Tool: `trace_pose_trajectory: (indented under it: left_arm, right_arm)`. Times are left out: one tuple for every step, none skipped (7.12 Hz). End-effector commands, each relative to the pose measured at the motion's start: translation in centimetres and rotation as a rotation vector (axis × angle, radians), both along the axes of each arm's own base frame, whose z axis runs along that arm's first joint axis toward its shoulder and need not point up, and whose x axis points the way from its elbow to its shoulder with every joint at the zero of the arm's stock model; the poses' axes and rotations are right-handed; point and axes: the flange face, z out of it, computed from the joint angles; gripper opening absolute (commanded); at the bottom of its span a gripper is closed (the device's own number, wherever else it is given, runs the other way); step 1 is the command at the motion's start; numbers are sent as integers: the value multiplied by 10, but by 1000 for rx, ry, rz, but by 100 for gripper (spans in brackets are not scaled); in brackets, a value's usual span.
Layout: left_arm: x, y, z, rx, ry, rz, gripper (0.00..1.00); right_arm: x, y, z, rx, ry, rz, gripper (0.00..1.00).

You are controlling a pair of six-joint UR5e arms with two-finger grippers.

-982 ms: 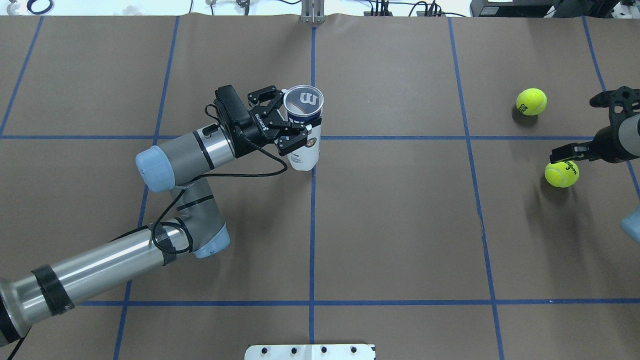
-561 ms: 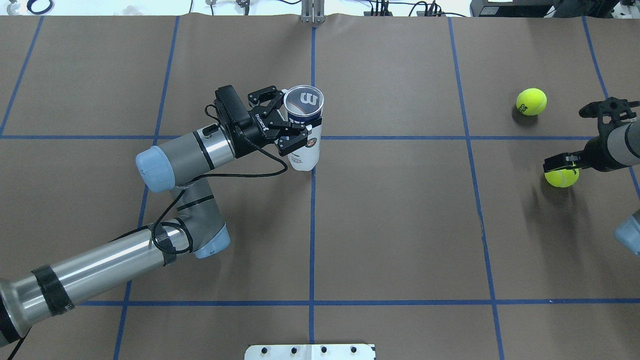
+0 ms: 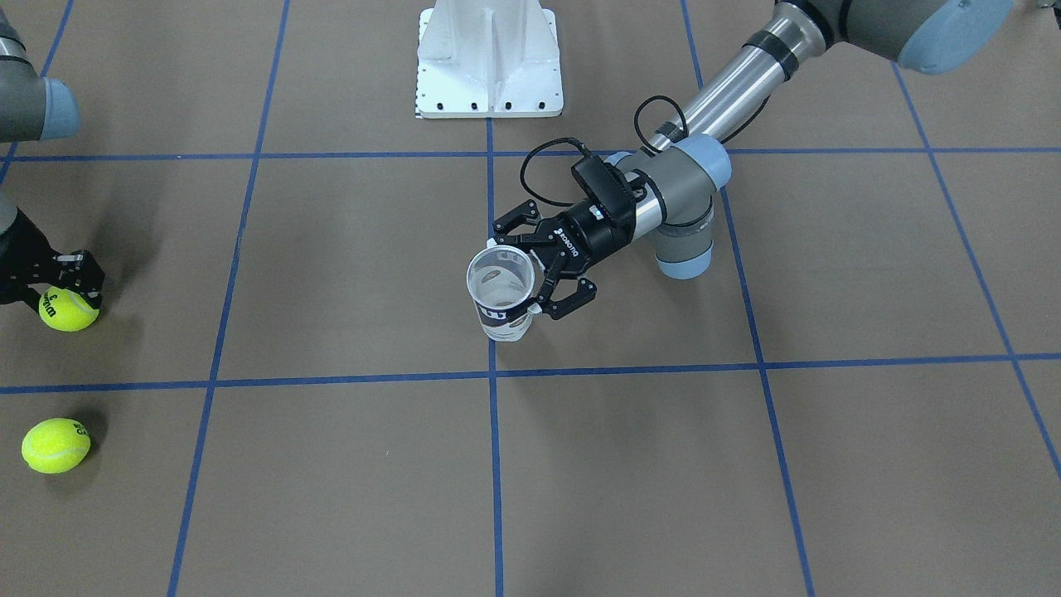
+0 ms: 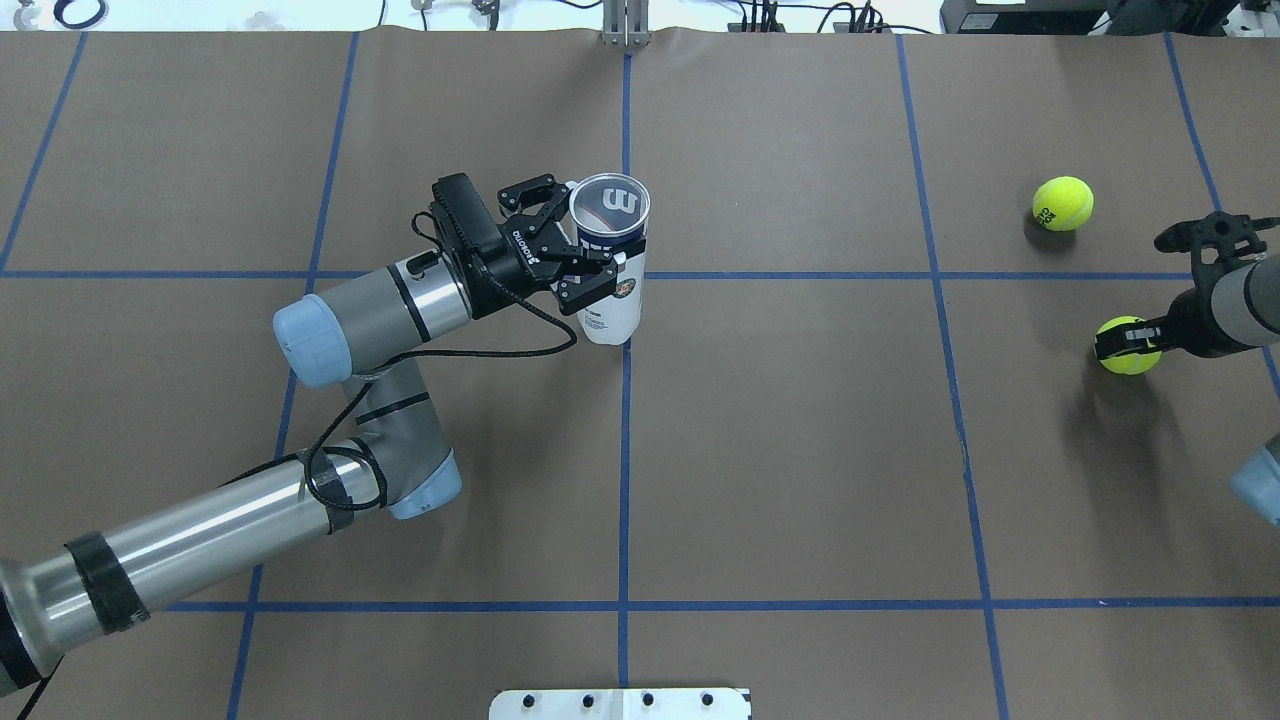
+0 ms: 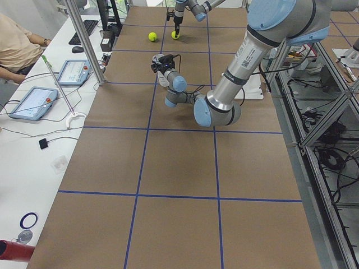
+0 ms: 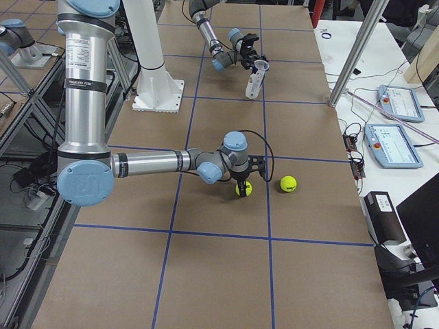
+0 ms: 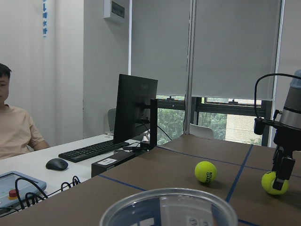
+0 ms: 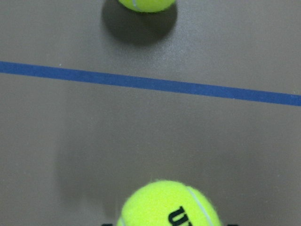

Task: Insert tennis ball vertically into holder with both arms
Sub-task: 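Close the right gripper on the nearer yellow tennis ball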

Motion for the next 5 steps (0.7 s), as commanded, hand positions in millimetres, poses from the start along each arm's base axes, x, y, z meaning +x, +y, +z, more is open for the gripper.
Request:
trace_pose_trajectory:
  left_arm:
    - [1, 3, 0, 4, 5, 4, 80]
    - [1, 6, 0, 15, 23, 9, 80]
    - [0, 7, -2, 19, 28, 8, 80]
    - [2, 7, 0, 33, 10, -5, 80]
    - [11, 17, 2, 92, -37, -24, 80]
  right_arm:
    - [-14, -14, -26, 9, -49, -26, 0]
    - [-15, -25, -39, 15, -76, -26, 0]
    - [-9, -41, -57, 11, -100, -13, 0]
    - [-3, -64, -85, -8, -132, -3, 0]
    - [0, -83, -112, -9, -156, 4, 0]
